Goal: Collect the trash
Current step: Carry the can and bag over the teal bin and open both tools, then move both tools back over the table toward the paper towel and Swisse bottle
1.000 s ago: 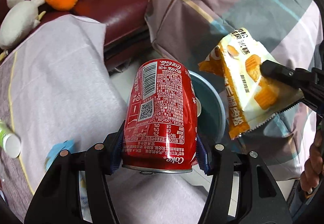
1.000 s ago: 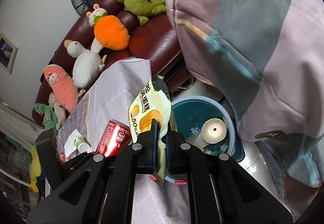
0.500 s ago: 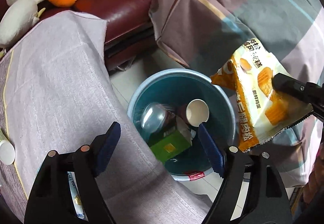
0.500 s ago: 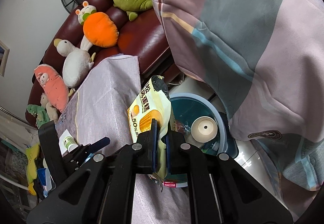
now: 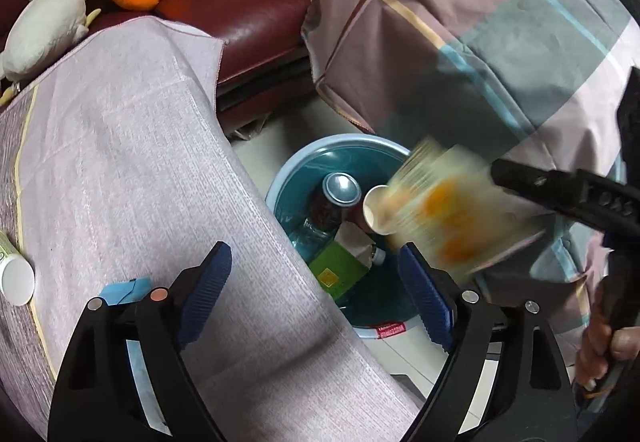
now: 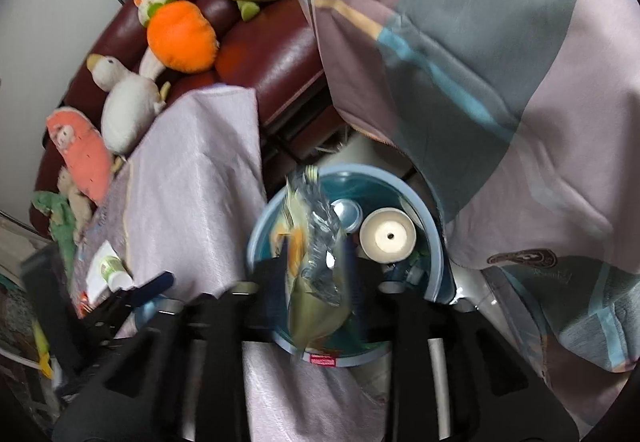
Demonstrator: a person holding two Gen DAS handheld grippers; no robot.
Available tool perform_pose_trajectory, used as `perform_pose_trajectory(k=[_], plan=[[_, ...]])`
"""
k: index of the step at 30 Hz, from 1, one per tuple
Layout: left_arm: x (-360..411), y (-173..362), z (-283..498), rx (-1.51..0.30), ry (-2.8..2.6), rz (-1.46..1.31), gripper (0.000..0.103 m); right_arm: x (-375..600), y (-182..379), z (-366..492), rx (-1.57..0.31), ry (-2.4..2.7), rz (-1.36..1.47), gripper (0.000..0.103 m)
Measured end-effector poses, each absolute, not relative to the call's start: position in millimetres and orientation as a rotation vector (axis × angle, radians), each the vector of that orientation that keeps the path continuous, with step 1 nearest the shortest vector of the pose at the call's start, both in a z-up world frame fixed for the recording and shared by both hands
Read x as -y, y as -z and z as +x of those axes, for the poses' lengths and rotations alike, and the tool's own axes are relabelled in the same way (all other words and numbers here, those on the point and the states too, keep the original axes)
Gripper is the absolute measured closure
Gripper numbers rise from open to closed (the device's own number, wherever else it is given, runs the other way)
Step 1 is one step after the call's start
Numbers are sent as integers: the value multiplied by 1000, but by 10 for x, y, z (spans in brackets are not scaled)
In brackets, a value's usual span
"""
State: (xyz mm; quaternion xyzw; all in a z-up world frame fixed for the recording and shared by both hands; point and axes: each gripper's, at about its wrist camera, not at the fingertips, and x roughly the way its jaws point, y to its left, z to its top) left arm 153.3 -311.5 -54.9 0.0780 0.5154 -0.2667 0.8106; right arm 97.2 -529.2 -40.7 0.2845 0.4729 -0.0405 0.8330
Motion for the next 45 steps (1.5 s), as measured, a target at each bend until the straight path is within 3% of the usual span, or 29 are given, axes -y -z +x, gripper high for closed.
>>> perform_pose_trajectory(k=[2,6,11,26,45], plan=[[3092,530,1512,-1098,576,163,16,5257,450,984,-1016,90,599,60],[3000,472,1473,-1091,579,148,15,5191,406,982,-1017,97,573,44],[2874,405,1453,-1086,575,118,15,5085,308,945,-1011,98,554,33],[2061,166,1335,-1040,485,30,14,4369,67,981,-1040,16,474,30],[65,122,1273,-1003,235,-179,11,2448,-191,1462,-1144,-221,167,30]])
